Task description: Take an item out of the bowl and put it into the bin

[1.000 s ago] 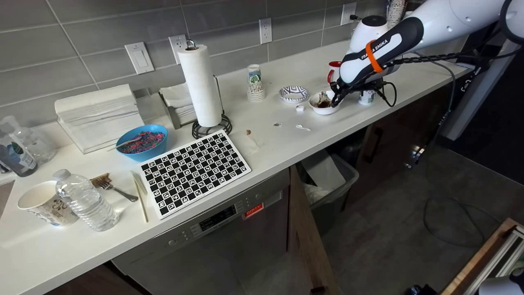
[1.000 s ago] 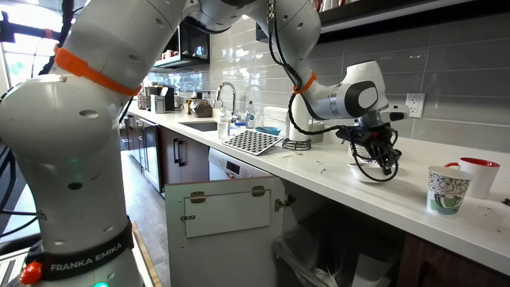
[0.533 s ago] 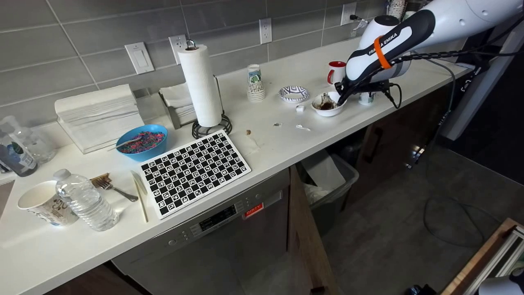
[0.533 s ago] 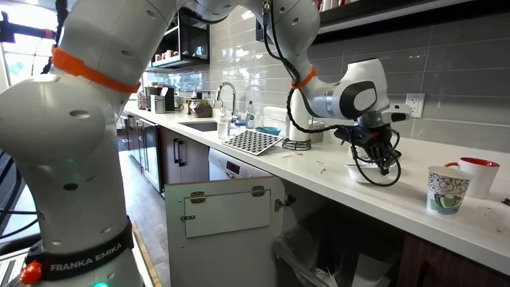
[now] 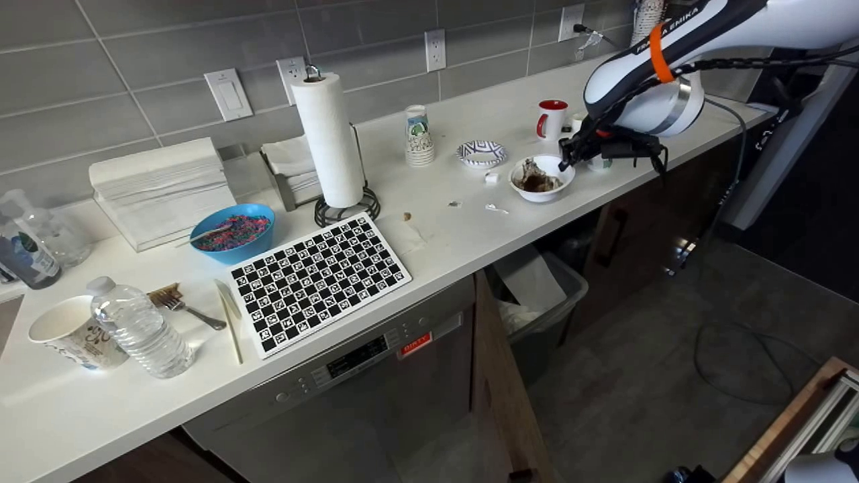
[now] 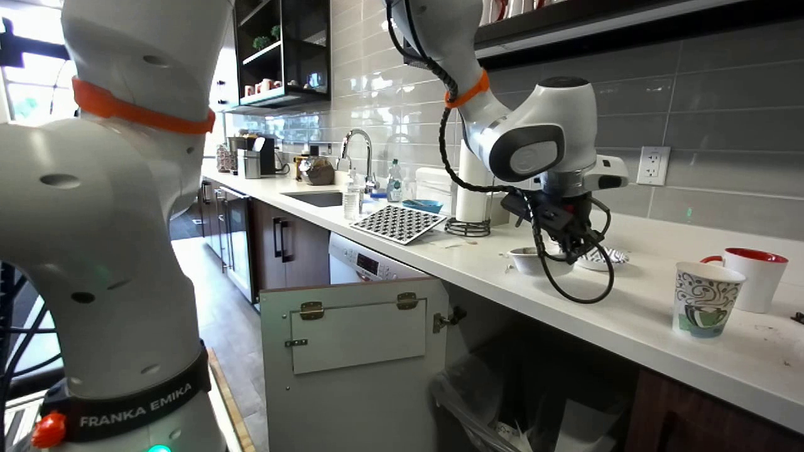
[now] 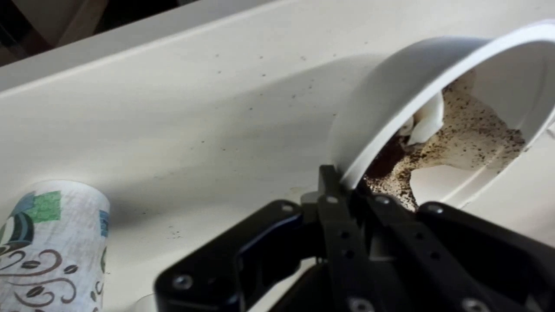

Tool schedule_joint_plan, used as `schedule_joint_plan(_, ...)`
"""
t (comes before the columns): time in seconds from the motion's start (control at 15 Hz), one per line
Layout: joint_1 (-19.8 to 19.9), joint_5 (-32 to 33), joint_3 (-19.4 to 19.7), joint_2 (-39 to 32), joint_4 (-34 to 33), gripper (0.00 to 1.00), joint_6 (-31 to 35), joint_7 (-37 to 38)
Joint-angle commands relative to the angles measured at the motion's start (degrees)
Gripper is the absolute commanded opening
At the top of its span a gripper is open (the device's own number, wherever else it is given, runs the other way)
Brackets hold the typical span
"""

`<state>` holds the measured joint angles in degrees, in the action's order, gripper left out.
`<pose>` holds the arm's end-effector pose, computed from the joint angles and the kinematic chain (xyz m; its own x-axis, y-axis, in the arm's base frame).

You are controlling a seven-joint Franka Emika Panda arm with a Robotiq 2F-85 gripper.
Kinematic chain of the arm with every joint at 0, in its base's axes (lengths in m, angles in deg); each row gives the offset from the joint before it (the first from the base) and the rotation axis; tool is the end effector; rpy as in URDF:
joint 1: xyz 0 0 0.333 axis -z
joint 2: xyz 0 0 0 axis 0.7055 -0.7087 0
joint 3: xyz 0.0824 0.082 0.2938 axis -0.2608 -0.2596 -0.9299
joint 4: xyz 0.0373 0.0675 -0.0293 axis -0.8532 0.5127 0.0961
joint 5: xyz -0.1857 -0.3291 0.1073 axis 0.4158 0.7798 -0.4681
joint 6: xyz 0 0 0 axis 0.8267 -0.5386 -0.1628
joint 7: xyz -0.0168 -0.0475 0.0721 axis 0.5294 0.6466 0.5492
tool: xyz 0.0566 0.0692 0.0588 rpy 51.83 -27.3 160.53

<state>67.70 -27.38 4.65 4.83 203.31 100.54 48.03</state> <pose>0.5944 -0.1553 0.3262 0.8565 -0.2566 0.4479 -0.1988 -0.9647 -0.1727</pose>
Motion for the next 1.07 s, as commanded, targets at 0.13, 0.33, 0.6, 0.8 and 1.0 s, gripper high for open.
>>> schedule_joint_plan(0.13, 7.8, -13.1, -7.9, 7.6, 8.3, 0.02, -4.8, -19.3)
schedule_joint_plan(0.33, 8.8, -14.3, -8.4, 9.7, 12.1, 0.02, -8.6, -27.3)
schedule_joint_plan(0.6, 1.0, -16.1, -0.4, 11.0, 16.4, 0.02, -13.1, -37.0)
schedule_joint_plan(0.8, -3.3, -17.9, 4.2, 11.7, 18.2, 0.02, -14.7, -41.2)
schedule_joint_plan(1.0, -5.5, -23.1, 7.5, 13.1, 17.7, 0.02, -17.5, -44.0)
